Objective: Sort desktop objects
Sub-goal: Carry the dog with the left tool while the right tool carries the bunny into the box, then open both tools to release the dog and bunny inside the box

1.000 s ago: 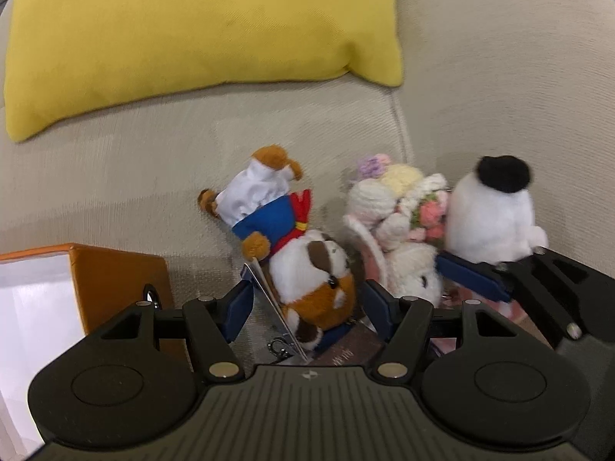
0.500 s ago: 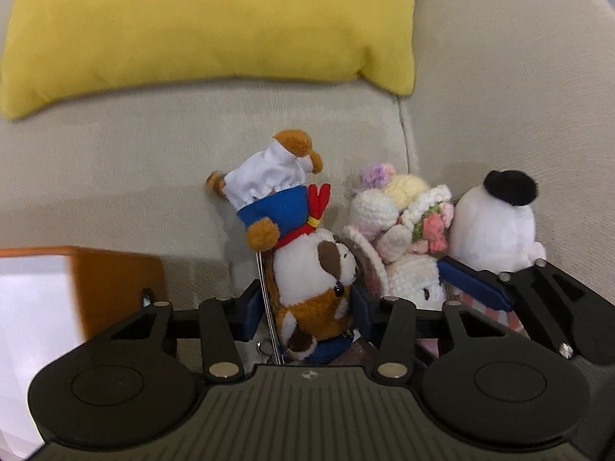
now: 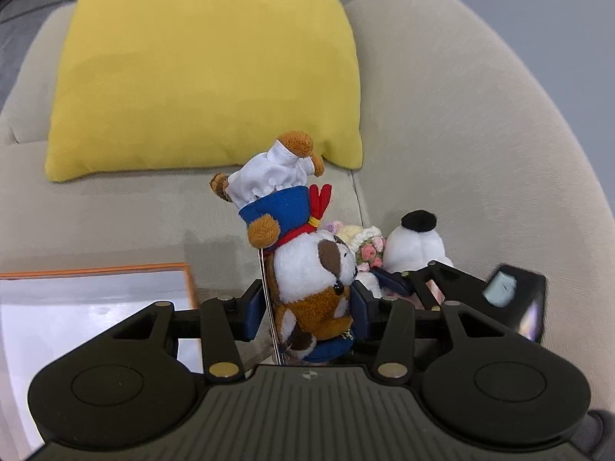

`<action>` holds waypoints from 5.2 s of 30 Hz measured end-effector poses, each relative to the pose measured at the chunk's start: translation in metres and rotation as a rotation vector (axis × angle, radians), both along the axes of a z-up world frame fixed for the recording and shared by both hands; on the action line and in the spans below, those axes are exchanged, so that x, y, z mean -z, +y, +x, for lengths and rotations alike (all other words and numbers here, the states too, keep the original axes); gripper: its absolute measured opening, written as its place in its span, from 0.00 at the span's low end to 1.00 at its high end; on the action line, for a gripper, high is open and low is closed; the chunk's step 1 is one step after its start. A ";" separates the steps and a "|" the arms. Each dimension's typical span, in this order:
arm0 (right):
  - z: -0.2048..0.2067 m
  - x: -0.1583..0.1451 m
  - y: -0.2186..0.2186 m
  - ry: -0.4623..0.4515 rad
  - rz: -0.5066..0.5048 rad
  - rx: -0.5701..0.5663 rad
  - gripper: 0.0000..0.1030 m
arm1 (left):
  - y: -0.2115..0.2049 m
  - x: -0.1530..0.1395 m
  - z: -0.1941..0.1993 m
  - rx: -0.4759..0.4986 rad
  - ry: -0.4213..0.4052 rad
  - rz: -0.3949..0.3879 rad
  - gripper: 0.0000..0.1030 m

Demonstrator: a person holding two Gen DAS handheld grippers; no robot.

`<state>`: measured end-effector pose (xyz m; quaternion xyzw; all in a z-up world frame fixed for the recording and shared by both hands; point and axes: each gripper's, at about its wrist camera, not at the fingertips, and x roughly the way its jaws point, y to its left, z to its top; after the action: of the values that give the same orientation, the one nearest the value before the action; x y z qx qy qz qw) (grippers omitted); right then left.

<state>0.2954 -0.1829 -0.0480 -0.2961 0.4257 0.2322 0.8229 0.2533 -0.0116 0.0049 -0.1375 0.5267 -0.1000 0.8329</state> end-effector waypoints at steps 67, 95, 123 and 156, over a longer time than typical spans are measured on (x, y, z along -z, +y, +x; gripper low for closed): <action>-0.114 -0.015 0.204 0.097 0.226 -0.484 0.69 | 0.184 0.081 -0.106 0.092 -0.007 0.283 0.58; -0.103 -0.016 0.178 0.262 0.059 -0.470 0.69 | 0.145 0.093 -0.128 0.235 -0.023 0.495 0.41; -0.043 0.031 0.183 0.595 0.570 0.234 0.53 | 0.181 0.087 -0.111 0.028 -0.116 0.548 0.28; -0.068 0.010 0.160 0.655 0.612 0.266 0.40 | 0.221 0.064 -0.172 -0.117 -0.177 0.354 0.23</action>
<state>0.2271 -0.0224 -0.0581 0.1062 0.6091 0.3209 0.7174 0.0813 0.2090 -0.0590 -0.0101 0.4521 0.0312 0.8914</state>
